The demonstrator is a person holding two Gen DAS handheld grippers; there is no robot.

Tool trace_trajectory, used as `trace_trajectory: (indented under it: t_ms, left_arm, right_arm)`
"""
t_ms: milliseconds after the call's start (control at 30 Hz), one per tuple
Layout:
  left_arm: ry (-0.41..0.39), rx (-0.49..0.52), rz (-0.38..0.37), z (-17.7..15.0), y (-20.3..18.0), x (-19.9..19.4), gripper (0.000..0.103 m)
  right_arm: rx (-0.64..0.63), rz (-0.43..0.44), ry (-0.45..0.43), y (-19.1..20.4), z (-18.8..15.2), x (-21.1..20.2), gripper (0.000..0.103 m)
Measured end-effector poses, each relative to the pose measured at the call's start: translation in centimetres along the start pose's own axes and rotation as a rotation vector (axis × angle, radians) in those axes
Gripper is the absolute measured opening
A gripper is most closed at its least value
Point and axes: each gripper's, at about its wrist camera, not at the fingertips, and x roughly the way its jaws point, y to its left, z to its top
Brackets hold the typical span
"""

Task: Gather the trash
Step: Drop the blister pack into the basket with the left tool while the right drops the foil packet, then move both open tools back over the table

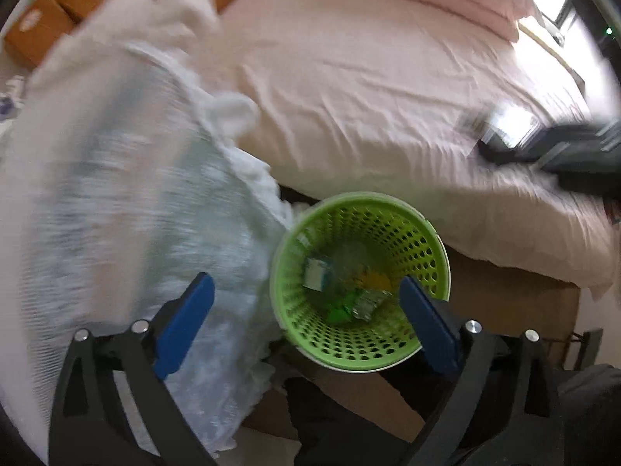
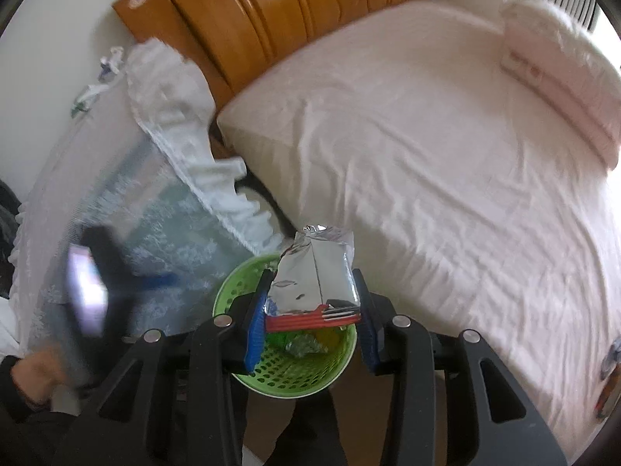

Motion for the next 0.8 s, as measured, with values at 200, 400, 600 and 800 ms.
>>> trace_trajectory:
  t_ms: [200, 400, 600, 800]
  left_arm:
    - [-0.067, 0.012, 0.079, -0.5, 2.4, -5.1, 0.096]
    - [-0.098, 0.003, 0.119, -0.6, 4.2, -7.5, 0.096]
    - [-0.113, -0.003, 0.133, -1.1, 5.5, -8.3, 0.096]
    - [-0.149, -0.042, 0.154, -1.1, 7.6, -9.9, 0.096]
  right_arm:
    - [-0.002, 0.041, 0.16, 1.5, -2.6, 10.1, 0.04]
    - [-0.019, 0.018, 0.275, 4.6, -4.8, 16.6, 0.079]
    - [-0.004, -0.018, 0.313, 5.9, -5.3, 17.2, 0.086]
    - [0.033, -0.008, 0.163, 6.9, -2.5, 9.7, 0.089]
